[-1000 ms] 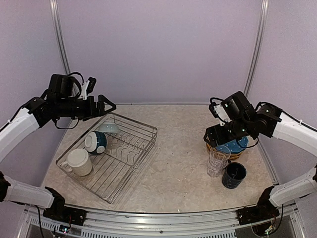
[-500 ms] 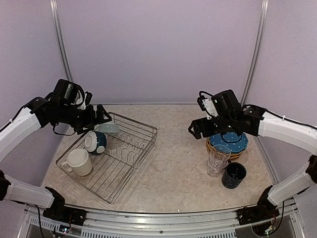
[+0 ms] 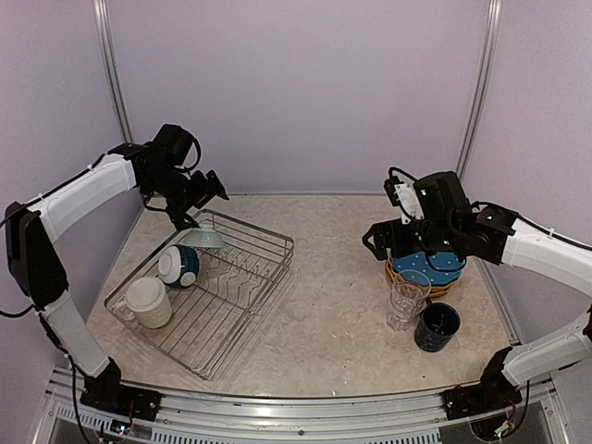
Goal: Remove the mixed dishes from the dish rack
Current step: Grab the bowl from the dish rack.
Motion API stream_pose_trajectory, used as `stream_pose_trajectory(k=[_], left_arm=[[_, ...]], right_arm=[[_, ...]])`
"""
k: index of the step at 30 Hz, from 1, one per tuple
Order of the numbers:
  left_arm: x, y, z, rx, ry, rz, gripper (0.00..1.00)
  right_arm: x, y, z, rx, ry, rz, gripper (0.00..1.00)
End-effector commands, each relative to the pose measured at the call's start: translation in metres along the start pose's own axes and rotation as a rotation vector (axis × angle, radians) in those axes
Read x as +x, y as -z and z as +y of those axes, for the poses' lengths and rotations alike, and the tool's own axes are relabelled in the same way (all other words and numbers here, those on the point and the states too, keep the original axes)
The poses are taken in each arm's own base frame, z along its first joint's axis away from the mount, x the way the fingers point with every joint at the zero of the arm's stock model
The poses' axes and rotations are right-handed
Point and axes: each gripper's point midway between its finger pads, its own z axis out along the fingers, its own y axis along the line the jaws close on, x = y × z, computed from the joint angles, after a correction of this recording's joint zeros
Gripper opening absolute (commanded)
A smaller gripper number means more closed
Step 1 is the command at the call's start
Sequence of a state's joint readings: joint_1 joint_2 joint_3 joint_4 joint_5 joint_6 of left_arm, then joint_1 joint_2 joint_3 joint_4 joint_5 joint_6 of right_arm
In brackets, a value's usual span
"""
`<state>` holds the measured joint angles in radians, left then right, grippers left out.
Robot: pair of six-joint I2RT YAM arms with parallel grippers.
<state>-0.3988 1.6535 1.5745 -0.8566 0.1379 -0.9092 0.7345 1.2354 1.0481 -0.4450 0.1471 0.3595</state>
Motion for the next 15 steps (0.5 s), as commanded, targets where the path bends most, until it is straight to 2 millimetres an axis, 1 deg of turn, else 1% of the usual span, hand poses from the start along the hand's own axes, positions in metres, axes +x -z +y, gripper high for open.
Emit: stream_pose_trajectory(k=[1, 2, 3, 5, 7, 9, 12, 13, 15], left_arm=[[-0.021, -0.003, -0.033, 0.034, 0.046, -0.044, 0.97], [-0.026, -0.003, -0.041, 0.033, -0.037, -0.066, 0.96], [-0.031, -0.008, -0.042, 0.005, -0.107, -0.081, 0.96], [-0.037, -0.012, -0.036, -0.056, -0.217, -0.078, 0.95], [-0.040, -0.021, -0.023, -0.122, -0.295, -0.071, 0.94], [-0.044, -0.023, -0.011, -0.175, -0.366, -0.066, 0.93], [-0.051, -0.023, 0.007, -0.224, -0.415, -0.033, 0.90], [-0.053, -0.026, 0.013, -0.243, -0.423, -0.016, 0.90], [-0.056, -0.028, 0.022, -0.274, -0.439, 0.008, 0.92]], right_arm=[[-0.004, 0.012, -0.005, 0.004, -0.024, -0.047, 0.92], [-0.003, 0.014, -0.006, 0.005, -0.027, -0.048, 0.92], [-0.002, 0.016, -0.006, 0.005, -0.030, -0.051, 0.92], [-0.001, 0.020, -0.007, 0.003, -0.037, -0.056, 0.92], [0.000, 0.023, -0.008, -0.001, -0.044, -0.062, 0.92], [0.001, 0.027, -0.010, 0.002, -0.049, -0.067, 0.92], [0.001, 0.030, -0.012, 0.010, -0.055, -0.076, 0.92], [-0.001, 0.032, -0.012, 0.009, -0.056, -0.080, 0.92], [-0.002, 0.033, -0.012, 0.010, -0.057, -0.084, 0.92]])
